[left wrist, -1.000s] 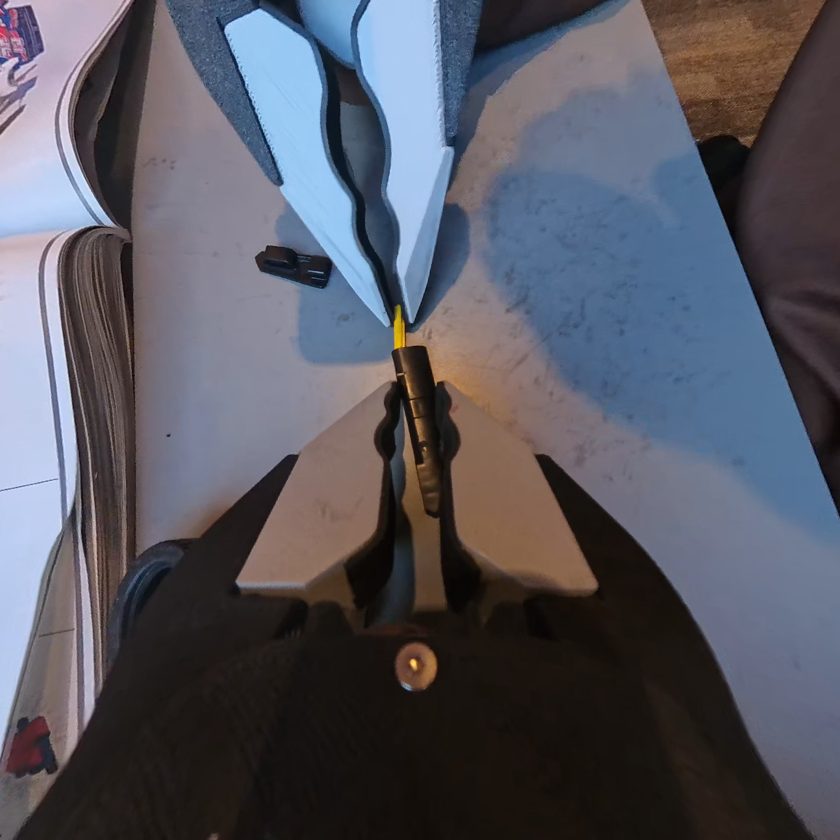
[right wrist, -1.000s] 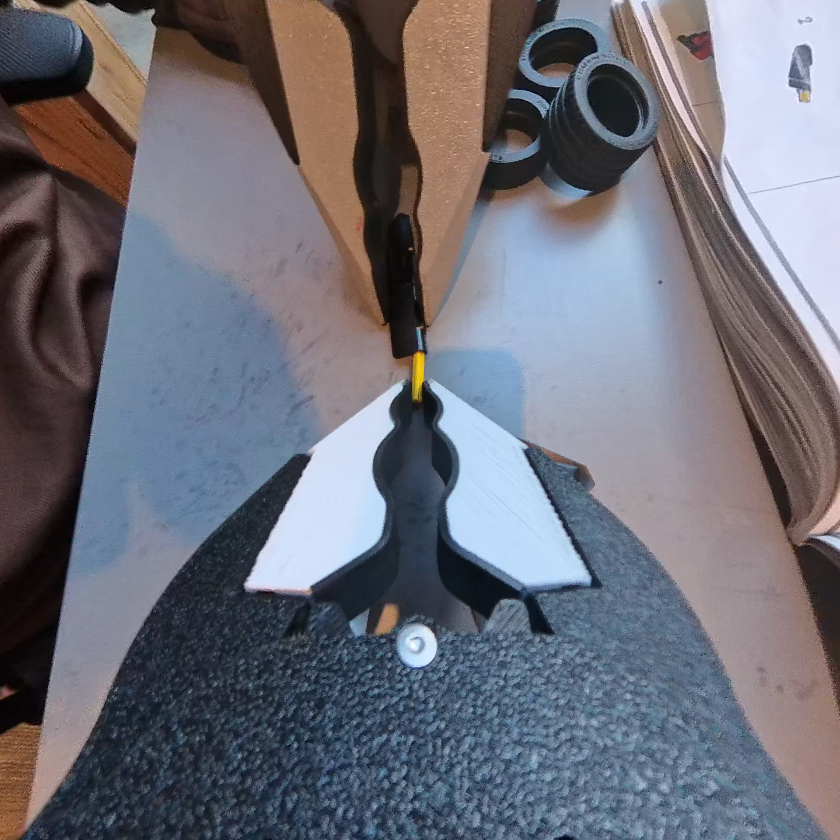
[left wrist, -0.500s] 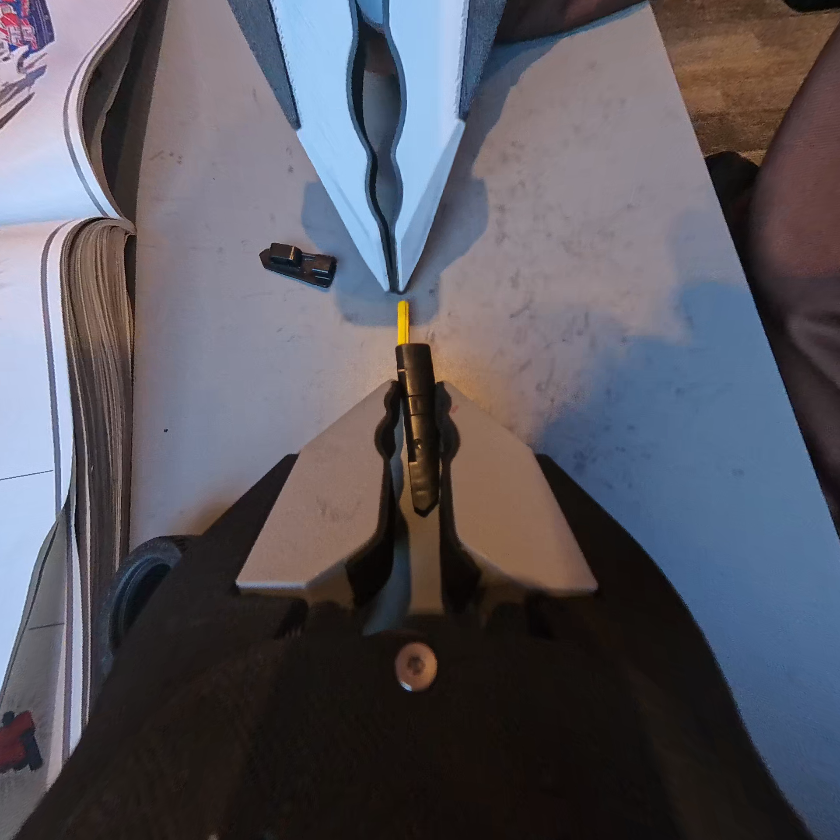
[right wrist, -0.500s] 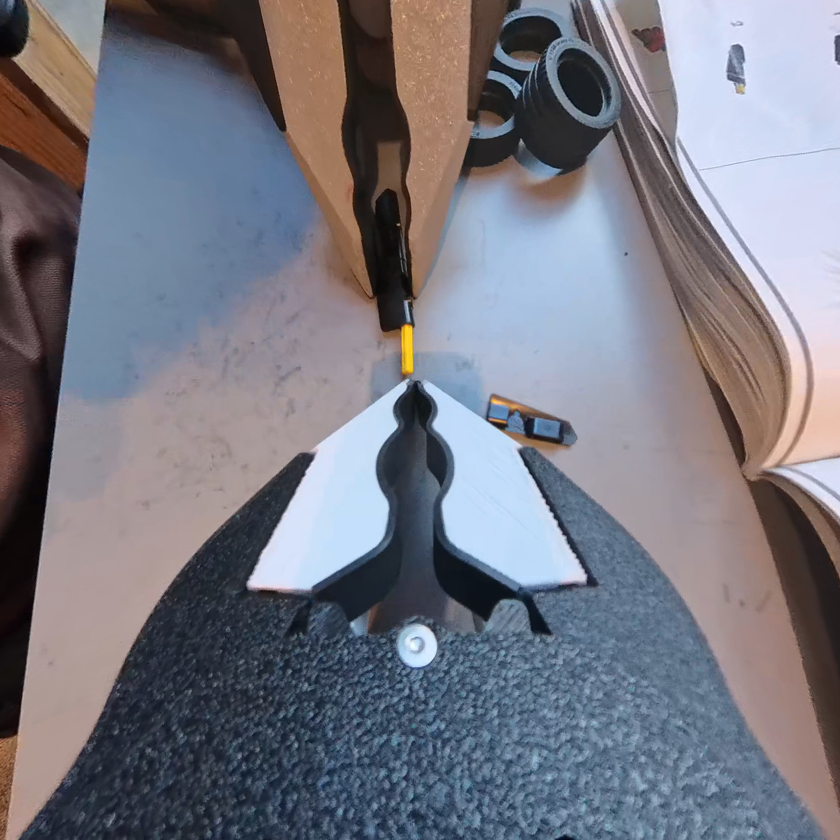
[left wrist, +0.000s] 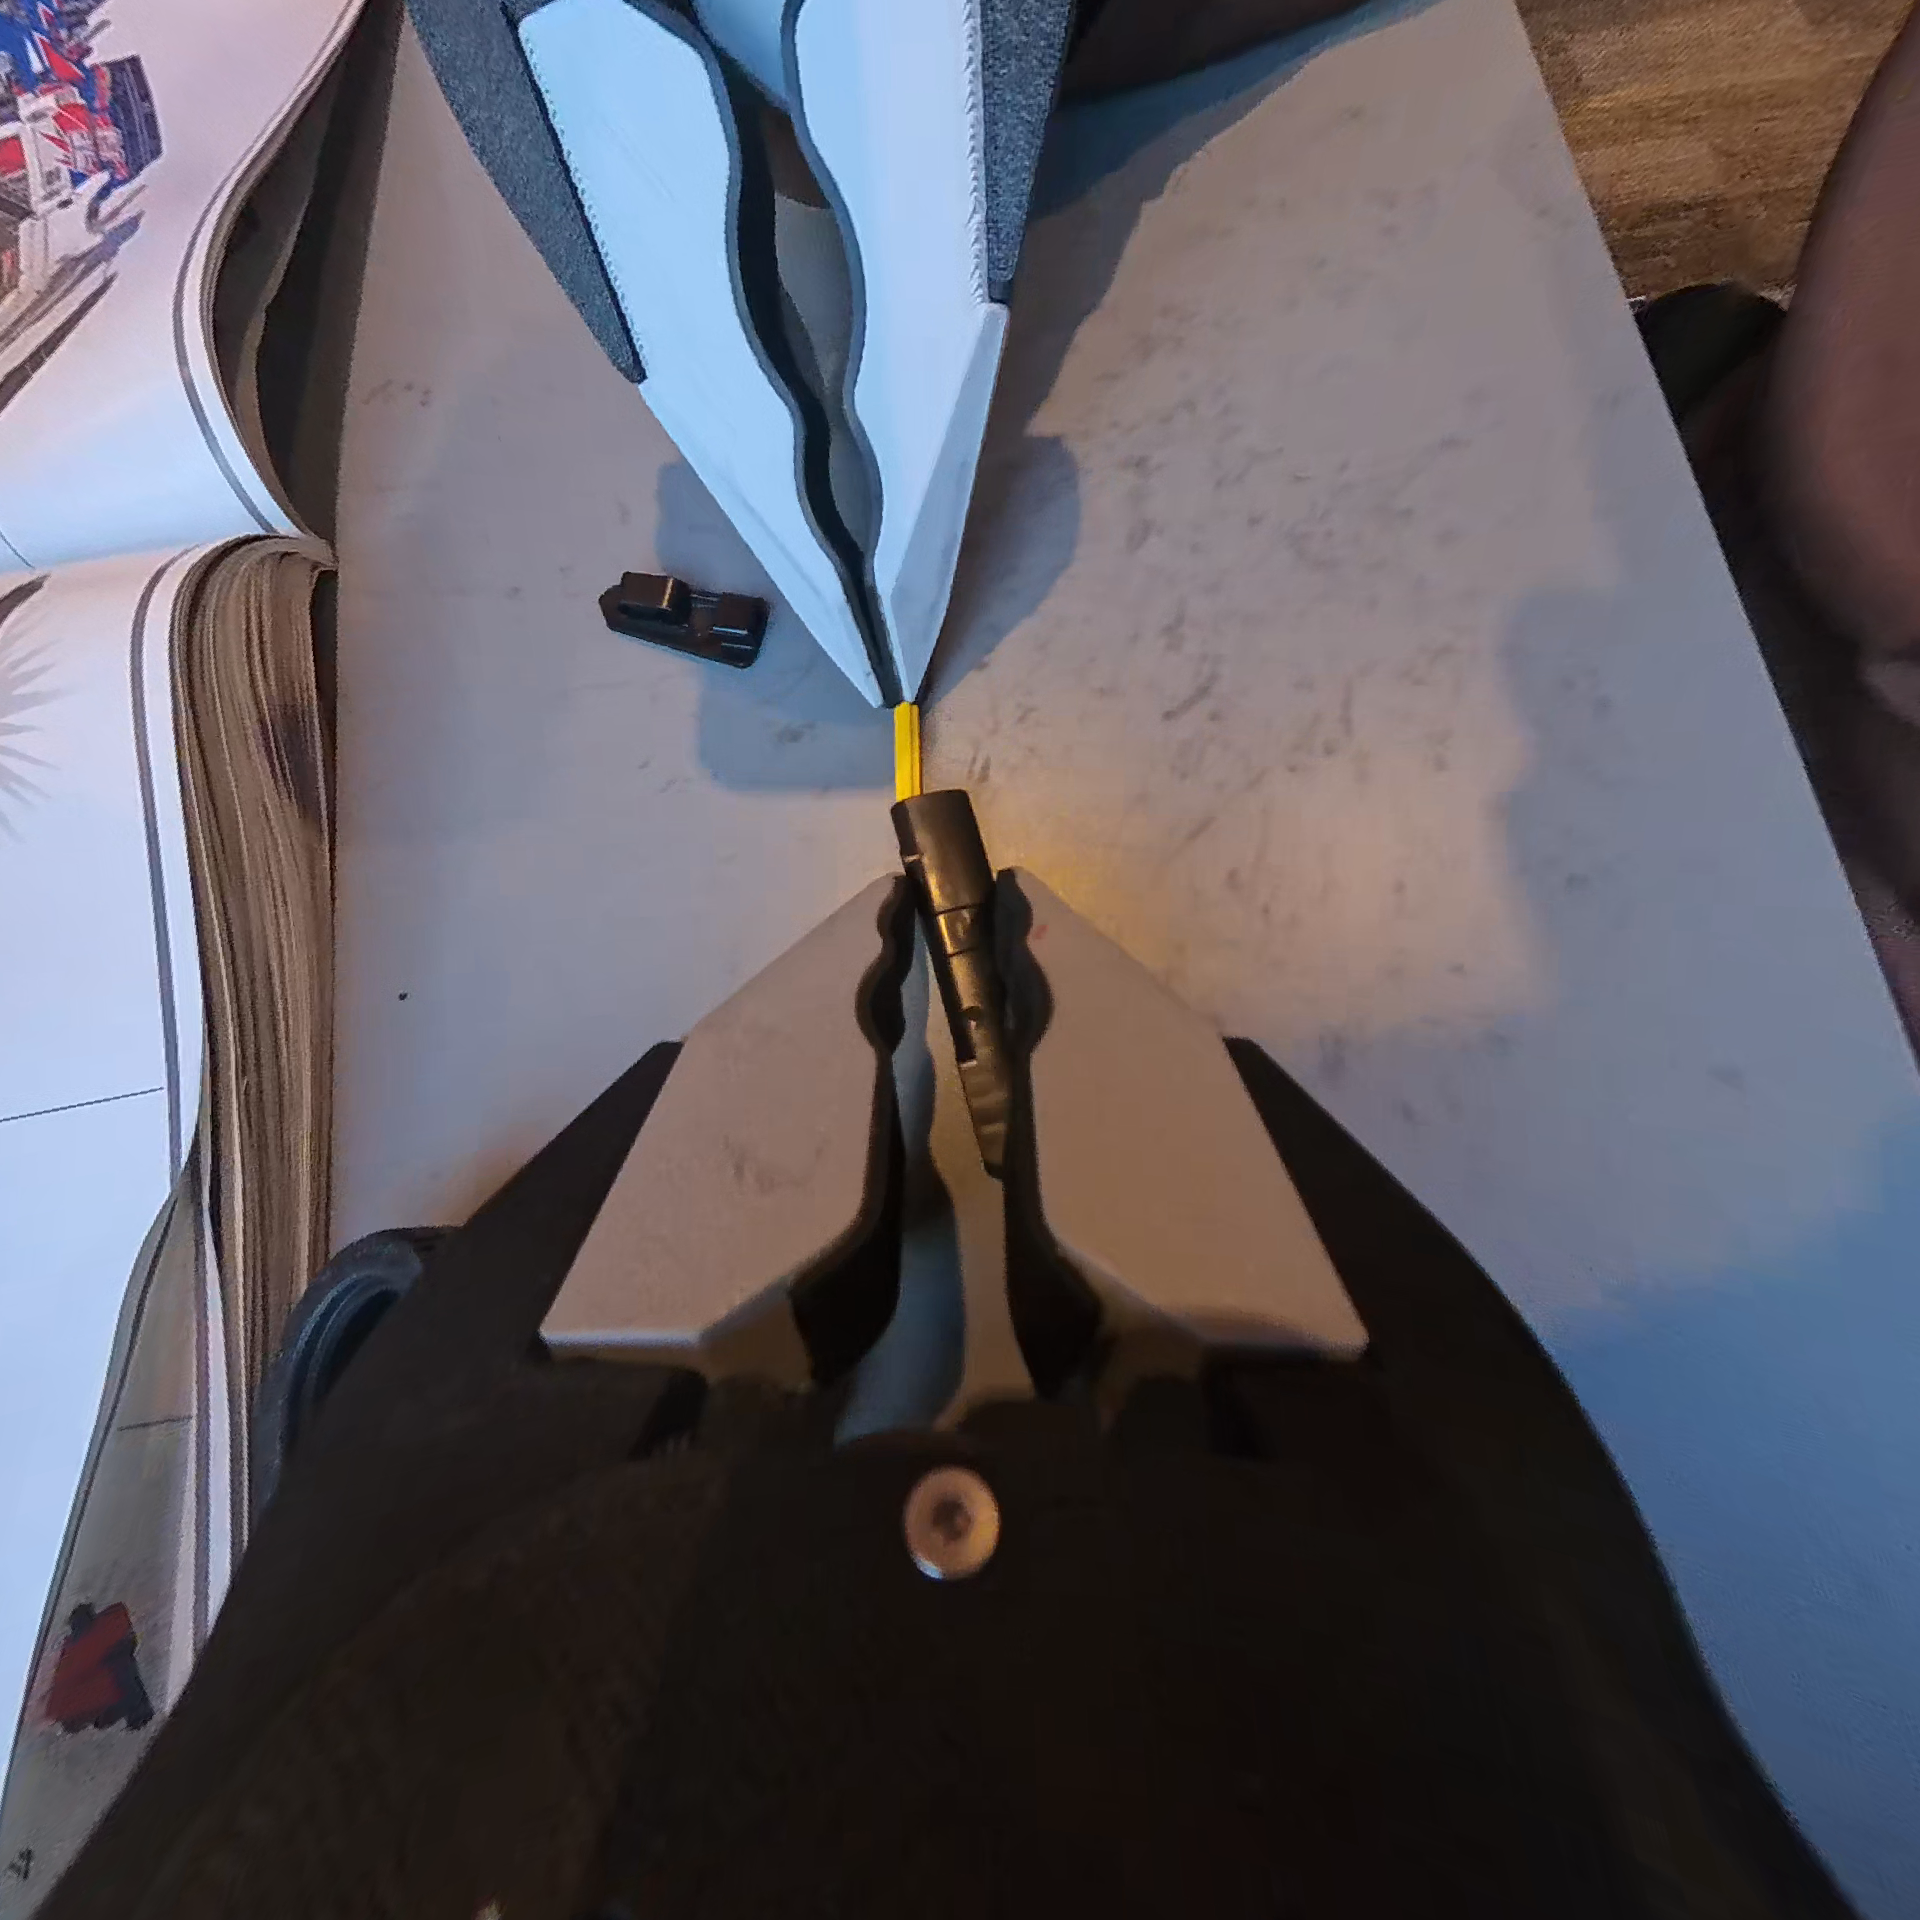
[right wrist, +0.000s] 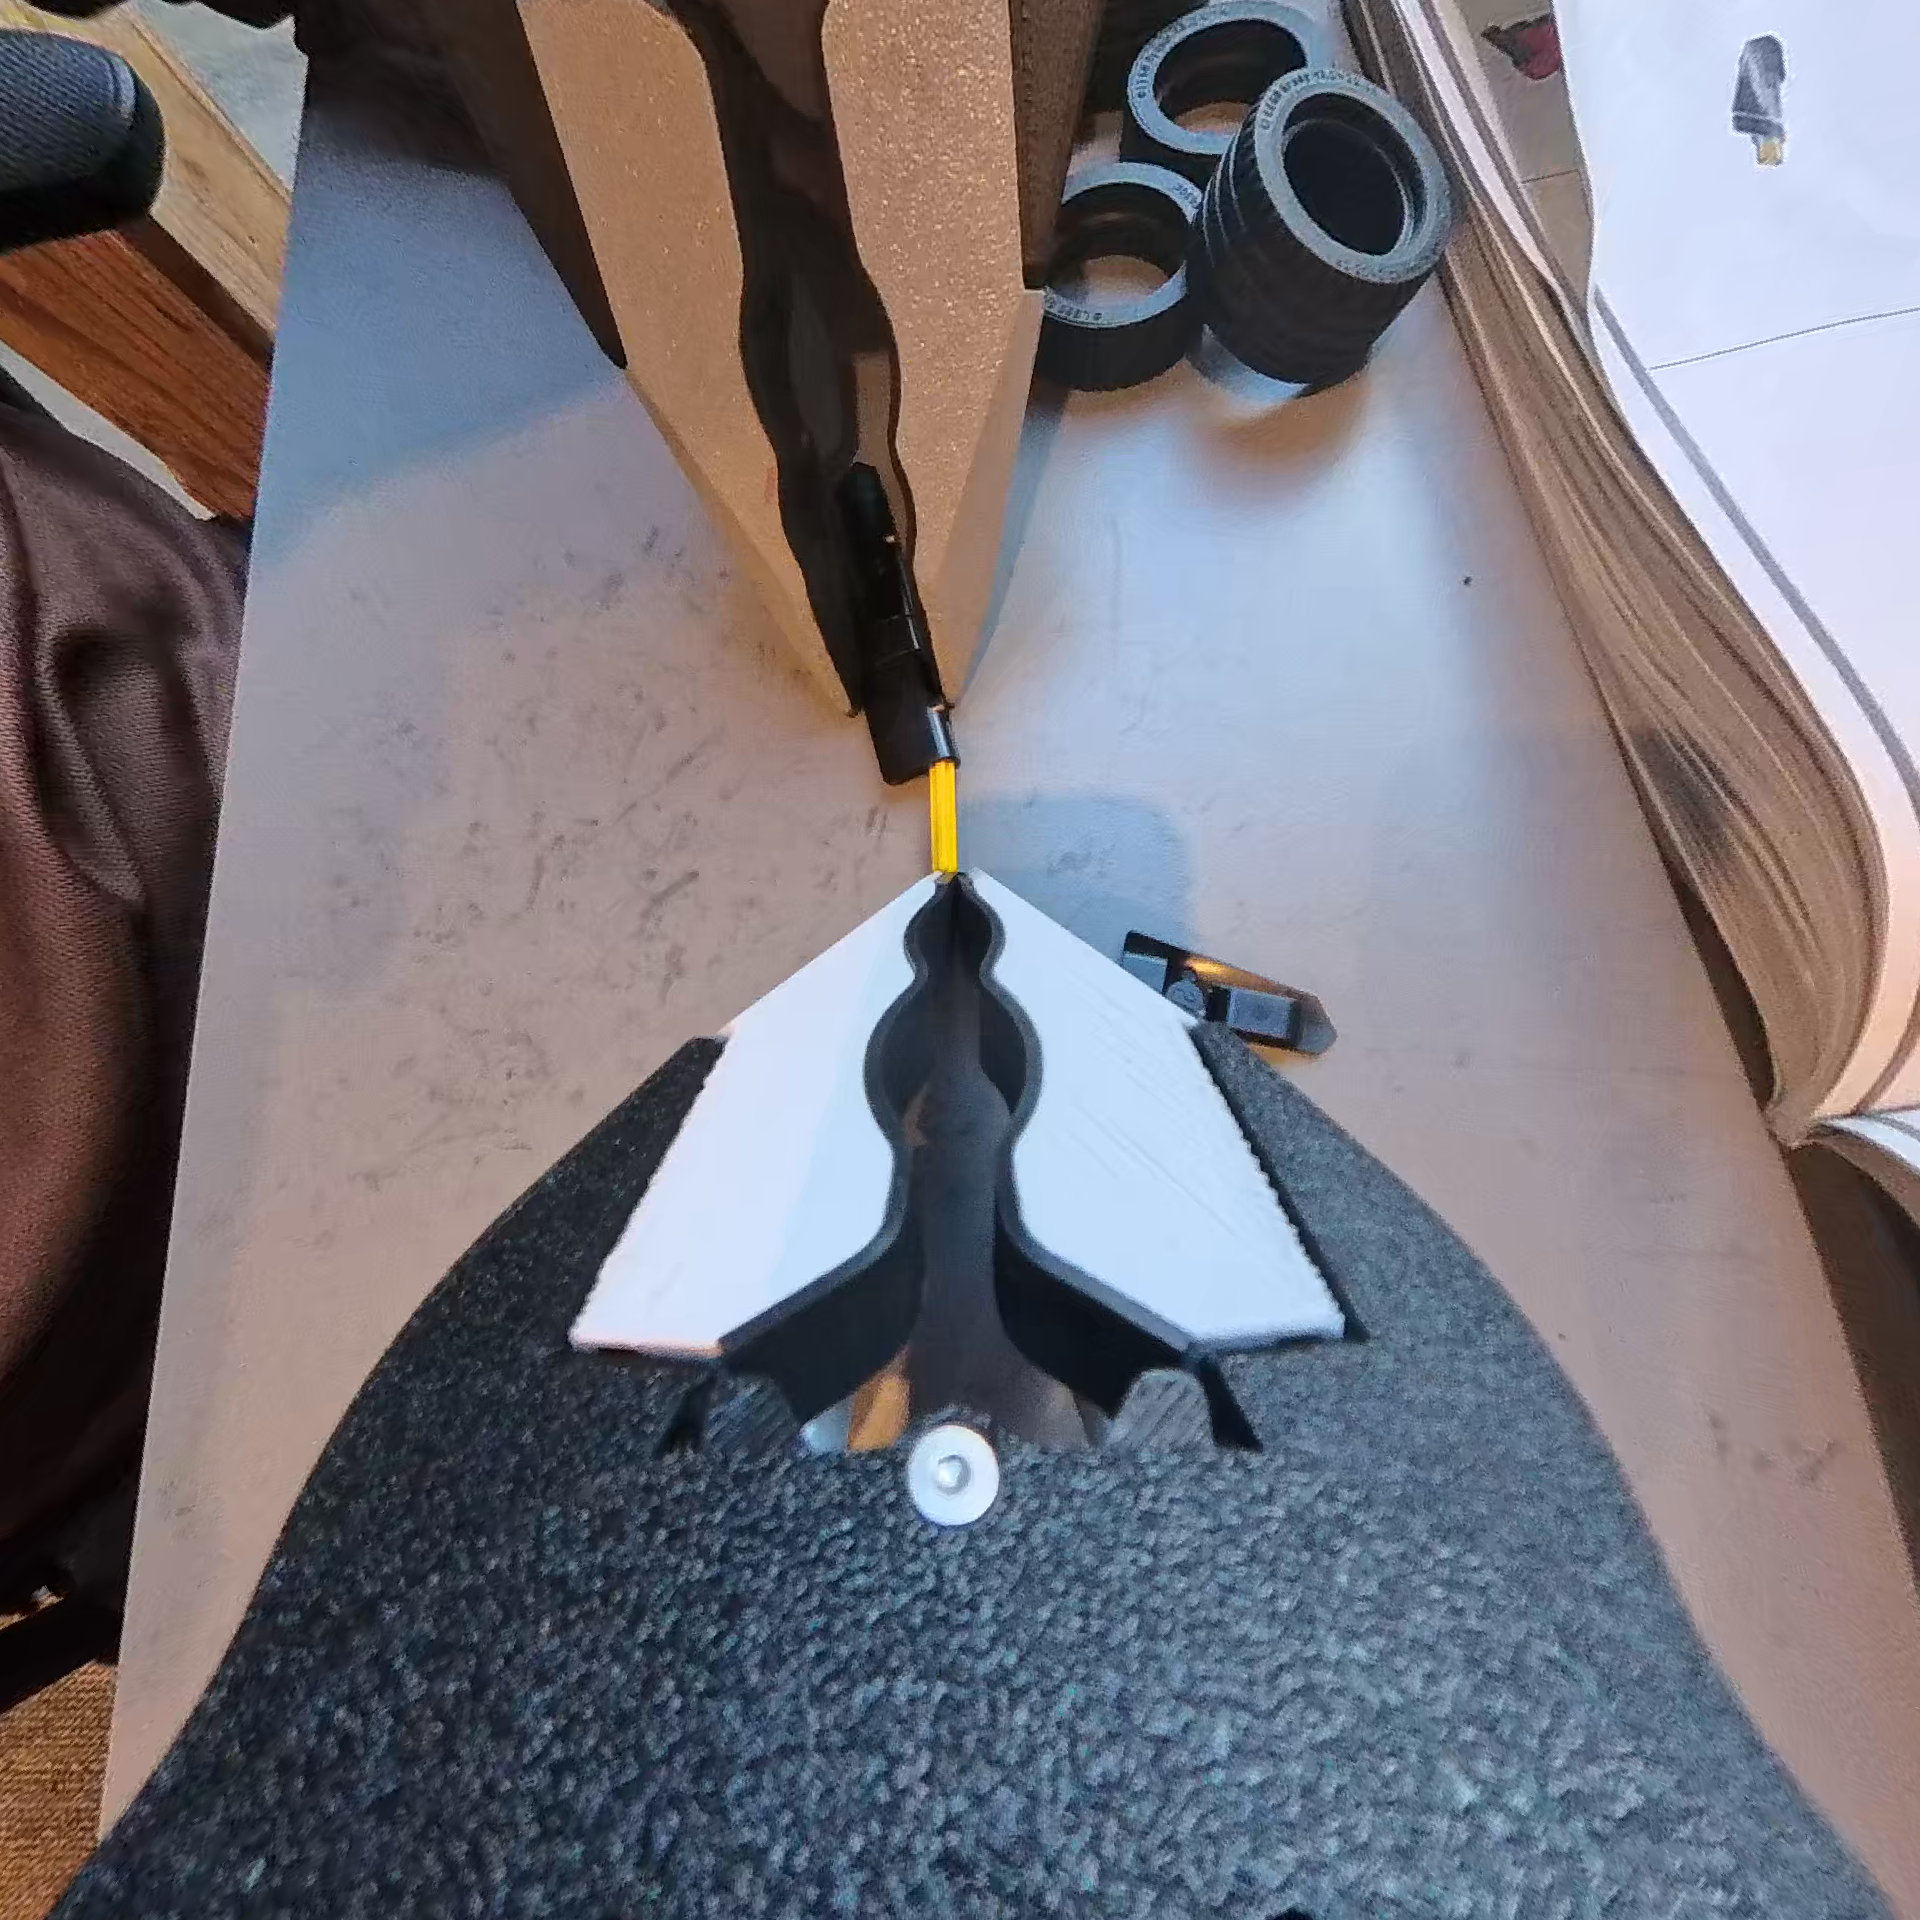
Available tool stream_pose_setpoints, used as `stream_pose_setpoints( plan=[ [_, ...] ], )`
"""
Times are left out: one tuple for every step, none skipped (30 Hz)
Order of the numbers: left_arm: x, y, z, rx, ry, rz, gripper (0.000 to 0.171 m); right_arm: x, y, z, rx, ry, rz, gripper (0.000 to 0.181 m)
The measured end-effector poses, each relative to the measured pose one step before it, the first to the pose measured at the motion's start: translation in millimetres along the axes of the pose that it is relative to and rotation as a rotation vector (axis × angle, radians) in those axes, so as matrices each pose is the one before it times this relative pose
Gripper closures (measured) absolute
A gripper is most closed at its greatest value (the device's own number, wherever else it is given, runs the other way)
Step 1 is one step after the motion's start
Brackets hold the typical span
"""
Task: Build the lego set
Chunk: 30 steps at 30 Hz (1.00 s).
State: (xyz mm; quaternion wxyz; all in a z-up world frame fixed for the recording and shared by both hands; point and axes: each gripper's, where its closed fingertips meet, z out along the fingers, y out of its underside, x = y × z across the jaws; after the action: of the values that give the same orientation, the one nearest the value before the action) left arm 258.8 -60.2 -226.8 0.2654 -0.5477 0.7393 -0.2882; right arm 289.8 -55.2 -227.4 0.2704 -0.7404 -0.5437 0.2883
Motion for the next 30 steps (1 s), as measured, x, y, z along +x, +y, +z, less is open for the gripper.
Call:
stream_pose_setpoints(
  plan=[
    [0.02,-0.01,0.01,-0.00027,-0.0006,0.0012,0.159,0.08,-0.1,0.13,-0.0002,0.0009,0.0,0.181],
    [-0.01,-0.14,0.01,-0.00083,-0.002,0.0026,0.16,0.05,-0.07,0.12,-0.0003,0.0013,-0.0001,0.181],
    [-0.01,-0.02,0.12,-0.00006,-0.0018,0.0022,0.16,0.1,-0.09,0.08,0.0,0.0008,0.0012,0.181],
    [0.0,0.01,-0.08,-0.00016,-0.0027,0.0036,0.159,0.11,-0.02,0.06,0.0004,-0.0006,0.0033,0.181],
    [0.14,-0.01,0.07,-0.00019,-0.0023,0.0036,0.16,0.07,-0.07,0.03,0.0006,-0.0025,0.0044,0.181],
    [0.07,-0.04,-0.02,0.00006,-0.0011,0.0027,0.159,0.05,-0.04,0.01,0.0004,-0.0029,0.0039,0.181],
    [0.03,-0.01,0.0,0.00024,0.0007,-0.0004,0.159,0.05,-0.05,0.02,0.0001,0.0001,0.0008,0.181],
    [0.09,-0.02,0.01,0.00013,0.0007,0.0001,0.159,0.03,-0.04,0.02,-0.0001,0.0029,-0.0024,0.181],
    [0.16,-0.01,0.01,0.0001,0.0014,0.0005,0.159,0.07,-0.05,-0.03,-0.0001,0.002,-0.0017,0.181],
    [0.03,-0.04,0.06,-0.00004,0.0014,0.0006,0.159,-0.07,-0.01,0.1,0.0002,-0.0012,0.0015,0.181],
    [0.06,-0.05,0.02,-0.00002,-0.0001,0.0015,0.159,0.03,-0.11,-0.06,0.0003,-0.0033,0.0032,0.181],
    [0.13,-0.13,0.11,-0.00022,-0.0006,0.0019,0.159,-0.03,-0.06,0.1,0.0003,-0.0053,0.0048,0.181],
    [0.03,-0.05,0.03,0.0,-0.0003,0.0017,0.159,0.02,-0.11,-0.04,0.0003,-0.0061,0.0051,0.181],
    [0.05,0.0,0.0,-0.00036,-0.0002,0.0015,0.159,0.29,-0.33,0.09,0.0003,-0.0031,0.0034,0.181],
    [0.29,-0.23,0.15,0.0006,0.0014,0.0024,0.159,1.36,-0.69,0.4,0.0009,0.0068,0.0004,0.181],
    [3.34,-1.46,0.85,0.00867,0.0208,0.0074,0.159,1.87,-0.9,0.52,-0.0001,0.0116,-0.005,0.181],
    [1.36,-1.09,0.91,-0.00293,0.0005,0.0135,0.159,0.22,-0.04,-0.06,-0.0017,-0.001,-0.0094,0.181],
    [0.51,-0.97,0.63,0.00192,-0.0002,0.0017,0.158,-0.09,0.46,-0.48,0.0011,-0.002,-0.0084,0.181],
    [-0.34,0.09,0.2,0.00022,0.0023,-0.0071,0.158,0.2,0.42,-0.57,0.0005,0.001,-0.0041,0.181],
    [-0.87,-0.14,0.39,-0.00022,0.0001,-0.0115,0.158,0.39,0.2,-0.27,0.0006,-0.0007,0.005,0.181],
    [-0.18,-0.01,0.07,-0.00013,-0.0002,-0.0041,0.158,-0.07,0.04,-0.02,0.0007,-0.0043,0.0079,0.181],
    [0.03,0.04,-0.06,0.00001,-0.0015,-0.0017,0.158,-0.22,0.25,-0.27,0.0014,-0.002,0.0014,0.181],
    [-0.34,-0.1,0.09,-0.00076,-0.0034,-0.0104,0.159,-0.22,0.13,-0.28,0.0015,0.0033,-0.0078,0.181],
    [-0.38,-0.08,0.11,-0.00159,-0.0063,-0.0146,0.158,-0.12,0.01,-0.05,0.0015,0.0068,-0.0119,0.181],
    [-0.08,-0.18,0.11,-0.00129,-0.0082,-0.011,0.159,-0.11,0.01,-0.07,0.0016,0.0068,-0.0134,0.181],
    [-0.15,-0.03,0.06,-0.001,-0.0094,-0.01,0.159,-0.1,-0.06,0.0,0.002,0.0041,-0.0117,0.181],
    [-0.12,-0.04,0.06,-0.00048,-0.0084,-0.0126,0.158,0.07,0.02,-0.03,0.0011,-0.0028,0.0001,0.181],
    [-0.5,-0.05,0.09,-0.00018,-0.0093,-0.0161,0.159,0.2,-0.14,0.02,0.0003,-0.0094,0.0135,0.181],
    [-0.47,0.04,0.02,-0.00077,-0.0102,-0.0139,0.159,0.66,-0.15,-0.01,0.0006,-0.0082,0.017,0.181],
    [-0.87,0.02,-0.01,-0.00074,-0.0141,-0.0086,0.159,0.58,-0.19,0.08,0.0001,-0.0031,0.013,0.181]
  ],
)
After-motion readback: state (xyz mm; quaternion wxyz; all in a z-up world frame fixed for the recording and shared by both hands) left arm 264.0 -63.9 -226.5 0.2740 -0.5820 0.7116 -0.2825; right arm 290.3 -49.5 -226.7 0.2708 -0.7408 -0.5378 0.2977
